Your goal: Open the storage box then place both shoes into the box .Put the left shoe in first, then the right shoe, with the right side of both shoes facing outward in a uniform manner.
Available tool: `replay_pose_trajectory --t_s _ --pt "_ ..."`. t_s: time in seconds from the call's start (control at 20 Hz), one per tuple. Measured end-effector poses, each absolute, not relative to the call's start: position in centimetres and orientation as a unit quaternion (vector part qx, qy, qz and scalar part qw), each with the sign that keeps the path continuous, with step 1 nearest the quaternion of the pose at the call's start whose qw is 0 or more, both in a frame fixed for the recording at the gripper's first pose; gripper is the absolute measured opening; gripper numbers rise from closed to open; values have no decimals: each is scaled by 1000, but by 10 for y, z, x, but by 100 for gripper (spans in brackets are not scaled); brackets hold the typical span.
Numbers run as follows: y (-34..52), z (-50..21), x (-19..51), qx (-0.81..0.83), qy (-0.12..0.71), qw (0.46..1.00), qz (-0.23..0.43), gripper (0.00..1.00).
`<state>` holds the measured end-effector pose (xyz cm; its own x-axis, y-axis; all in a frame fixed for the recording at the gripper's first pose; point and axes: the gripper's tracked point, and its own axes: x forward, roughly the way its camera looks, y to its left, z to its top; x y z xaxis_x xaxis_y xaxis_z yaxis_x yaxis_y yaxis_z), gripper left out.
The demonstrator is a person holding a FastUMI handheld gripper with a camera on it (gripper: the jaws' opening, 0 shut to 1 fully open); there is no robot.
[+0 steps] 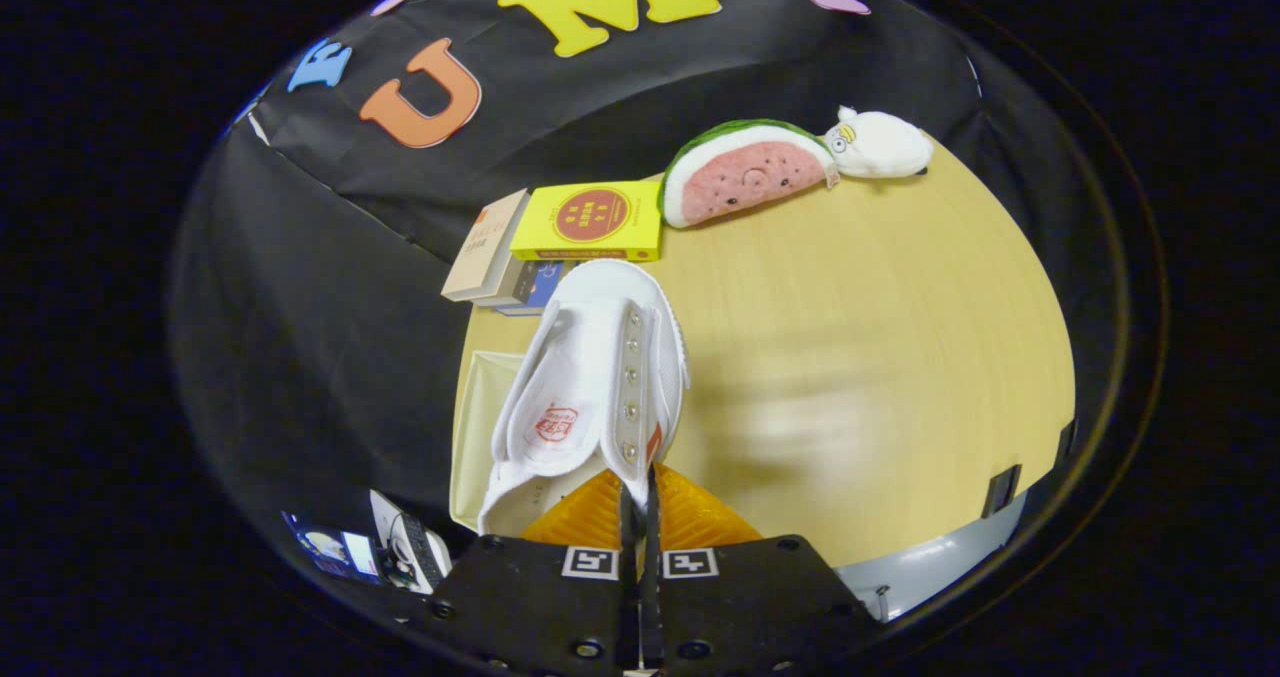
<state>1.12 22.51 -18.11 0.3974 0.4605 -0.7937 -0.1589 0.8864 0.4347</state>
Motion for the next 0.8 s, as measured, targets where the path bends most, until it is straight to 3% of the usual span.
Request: replay_pose_trajectory --t_s 0.4,0.8 --pt "318 -200 -19 128 524 828 154 1" --pt "338 -236 -25 26 486 868 93 1"
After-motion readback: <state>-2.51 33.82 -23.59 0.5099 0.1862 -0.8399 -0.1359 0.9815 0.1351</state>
